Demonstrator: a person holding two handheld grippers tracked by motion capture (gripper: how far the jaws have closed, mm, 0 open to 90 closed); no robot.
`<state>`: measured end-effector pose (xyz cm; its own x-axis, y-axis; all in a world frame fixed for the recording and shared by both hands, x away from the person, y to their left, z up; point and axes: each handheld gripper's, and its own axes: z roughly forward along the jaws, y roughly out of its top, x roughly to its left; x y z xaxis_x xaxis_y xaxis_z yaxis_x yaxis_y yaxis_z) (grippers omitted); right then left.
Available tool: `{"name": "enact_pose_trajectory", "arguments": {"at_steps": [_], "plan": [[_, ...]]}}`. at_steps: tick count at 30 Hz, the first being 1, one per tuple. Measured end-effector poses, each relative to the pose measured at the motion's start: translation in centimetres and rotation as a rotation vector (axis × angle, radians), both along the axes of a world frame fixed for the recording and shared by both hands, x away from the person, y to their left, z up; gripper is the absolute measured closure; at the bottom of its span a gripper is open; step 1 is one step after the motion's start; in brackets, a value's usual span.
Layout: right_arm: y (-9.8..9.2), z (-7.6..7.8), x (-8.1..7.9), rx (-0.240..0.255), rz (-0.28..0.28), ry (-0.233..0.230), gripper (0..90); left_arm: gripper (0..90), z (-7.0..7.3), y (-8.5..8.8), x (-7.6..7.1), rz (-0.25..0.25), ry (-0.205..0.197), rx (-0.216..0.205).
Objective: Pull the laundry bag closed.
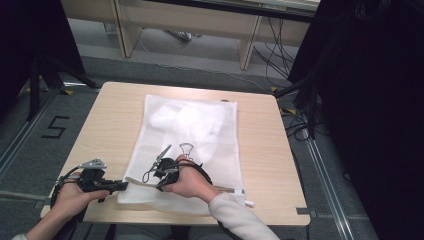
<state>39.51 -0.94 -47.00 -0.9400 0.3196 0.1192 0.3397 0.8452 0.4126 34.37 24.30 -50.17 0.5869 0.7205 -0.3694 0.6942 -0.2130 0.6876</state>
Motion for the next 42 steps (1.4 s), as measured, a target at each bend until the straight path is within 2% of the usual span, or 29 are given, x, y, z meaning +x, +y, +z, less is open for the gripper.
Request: {"name": "enact_pose_trajectory", "arguments": {"at_steps": [1,2,4,6,11,13,15,18,19,22,23,25,26,27,29,31,32,33,34,35,36,39,42], "plan": [[-0.1,0.1,0.0,-0.016,-0.001,-0.014,82.6,84.3,0.0,0.0,0.0,-0.002,0.0,0.001],[-0.3,0.1,0.2,-0.025,0.027,-0.026,82.6,84.3,0.0,0.0,0.0,0.0,0.0,0.002],[-0.4,0.1,0.2,-0.026,0.027,-0.03,82.6,84.3,0.0,0.0,0.0,0.001,0.001,0.004],[-0.3,0.2,0.0,-0.004,-0.006,0.005,82.6,84.3,0.0,0.1,0.0,0.001,0.001,0.005],[-0.5,0.3,0.1,-0.005,-0.013,0.002,82.6,84.3,0.0,0.1,0.0,0.0,0.002,0.003],[-0.7,0.4,0.1,-0.002,-0.01,0.003,82.6,84.2,0.1,0.2,0.0,-0.014,0.016,0.015],[-0.9,0.4,0.0,0.002,-0.021,0.005,82.6,84.2,0.0,0.0,0.0,0.003,-0.002,0.0],[-1.1,0.6,0.1,-0.019,-0.027,-0.008,82.6,84.2,0.0,0.1,0.0,0.0,0.003,0.002],[-1.2,0.5,0.2,-0.01,-0.013,-0.013,82.6,84.2,0.1,0.2,0.0,-0.012,0.016,0.013],[-1.3,0.7,0.0,-0.02,-0.027,-0.011,82.6,84.2,-0.1,0.1,0.0,0.004,0.002,0.001],[-1.3,0.7,0.1,-0.009,-0.009,-0.017,82.6,84.2,0.0,0.1,0.0,-0.004,0.012,0.007],[-1.5,0.9,0.2,-0.006,-0.018,-0.019,82.6,84.2,0.1,0.2,0.0,-0.009,0.017,0.011],[-1.5,1.0,0.1,-0.01,-0.035,-0.002,82.6,84.2,0.1,0.2,0.0,-0.009,0.017,0.014],[-1.6,0.9,0.2,0.002,-0.016,-0.013,82.6,84.2,0.1,0.2,0.0,-0.009,0.019,0.013],[-1.7,0.8,0.3,0.002,-0.013,-0.017,82.6,84.2,0.1,0.2,0.0,-0.009,0.018,0.012],[-1.8,1.0,0.1,-0.017,-0.045,-0.002,82.6,84.2,0.0,0.1,0.0,-0.001,0.01,0.007],[-1.8,0.9,0.2,-0.008,-0.031,-0.007,82.6,84.2,0.1,0.2,0.0,-0.006,0.016,0.012],[-1.9,1.0,0.1,-0.015,-0.049,-0.003,82.6,84.2,0.1,0.2,0.0,-0.008,0.018,0.013],[-2.0,0.9,0.3,-0.006,-0.027,-0.012,82.6,84.2,0.1,0.2,0.0,-0.007,0.018,0.014],[-2.0,0.9,0.2,0.01,-0.029,0.0,82.6,84.2,0.1,0.2,0.0,-0.007,0.018,0.013],[-2.1,0.9,0.2,0.008,-0.041,-0.001,82.6,84.2,0.1,0.2,0.1,-0.009,0.019,0.011],[-2.4,0.9,0.4,0.005,-0.034,-0.004,82.6,84.1,0.1,0.2,0.0,-0.006,0.019,0.013],[-2.6,1.0,0.3,0.01,-0.06,0.006,82.6,84.2,0.0,0.2,0.0,-0.005,0.017,0.013]]}}
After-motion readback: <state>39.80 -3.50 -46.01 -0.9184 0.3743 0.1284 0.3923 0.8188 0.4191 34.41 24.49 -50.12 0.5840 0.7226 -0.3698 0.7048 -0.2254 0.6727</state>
